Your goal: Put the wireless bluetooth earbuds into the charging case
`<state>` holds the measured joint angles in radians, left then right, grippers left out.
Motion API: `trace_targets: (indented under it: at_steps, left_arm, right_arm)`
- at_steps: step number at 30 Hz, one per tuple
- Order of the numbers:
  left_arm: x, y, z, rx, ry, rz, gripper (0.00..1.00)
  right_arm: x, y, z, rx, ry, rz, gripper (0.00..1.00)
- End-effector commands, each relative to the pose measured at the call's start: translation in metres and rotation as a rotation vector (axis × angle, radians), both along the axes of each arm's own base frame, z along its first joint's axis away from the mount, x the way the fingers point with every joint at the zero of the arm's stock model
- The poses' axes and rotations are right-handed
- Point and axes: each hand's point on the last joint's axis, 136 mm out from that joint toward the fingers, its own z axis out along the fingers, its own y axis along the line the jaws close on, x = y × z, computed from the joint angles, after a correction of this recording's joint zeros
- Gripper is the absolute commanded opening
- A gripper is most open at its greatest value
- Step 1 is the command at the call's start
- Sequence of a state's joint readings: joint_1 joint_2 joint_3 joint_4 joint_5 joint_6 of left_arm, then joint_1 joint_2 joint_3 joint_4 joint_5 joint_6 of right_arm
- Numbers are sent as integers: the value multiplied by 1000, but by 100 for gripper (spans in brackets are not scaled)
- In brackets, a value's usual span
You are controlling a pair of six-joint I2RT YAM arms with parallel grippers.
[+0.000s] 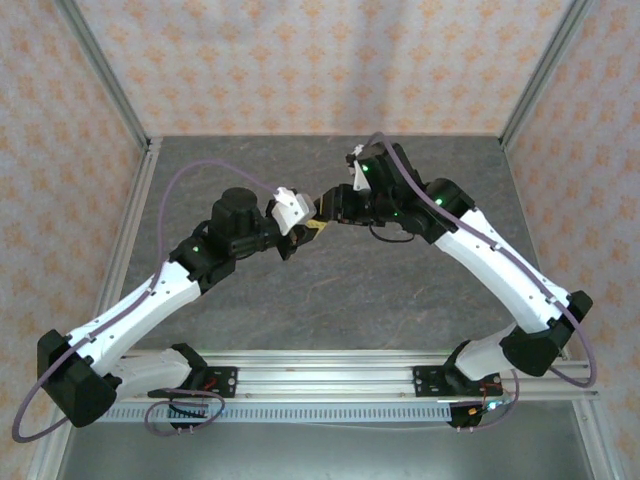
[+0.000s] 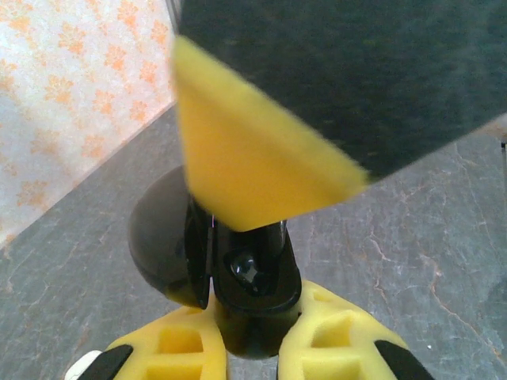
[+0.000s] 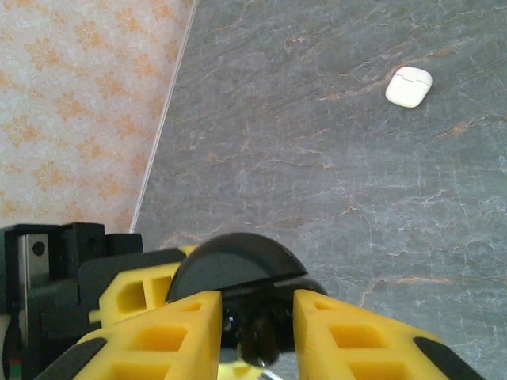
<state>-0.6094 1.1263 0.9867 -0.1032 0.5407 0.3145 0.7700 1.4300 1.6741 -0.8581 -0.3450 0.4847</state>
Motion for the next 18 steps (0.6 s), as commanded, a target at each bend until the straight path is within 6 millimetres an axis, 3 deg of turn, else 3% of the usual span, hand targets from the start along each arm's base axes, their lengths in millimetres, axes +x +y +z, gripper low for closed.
trace_targets:
  at_steps: [1,12,18]
  left_arm:
    - [-1,-2,12,14,-37,-8,0]
    - [2,0,9,31,-39,11,0]
    - [2,2,8,38,-40,19,0]
  right_arm:
    - [-3,3,3,-16,-5,28,30]
    - [-7,6,-14,-88,38,63,30]
    - [-10,5,-16,-109,51,81,20]
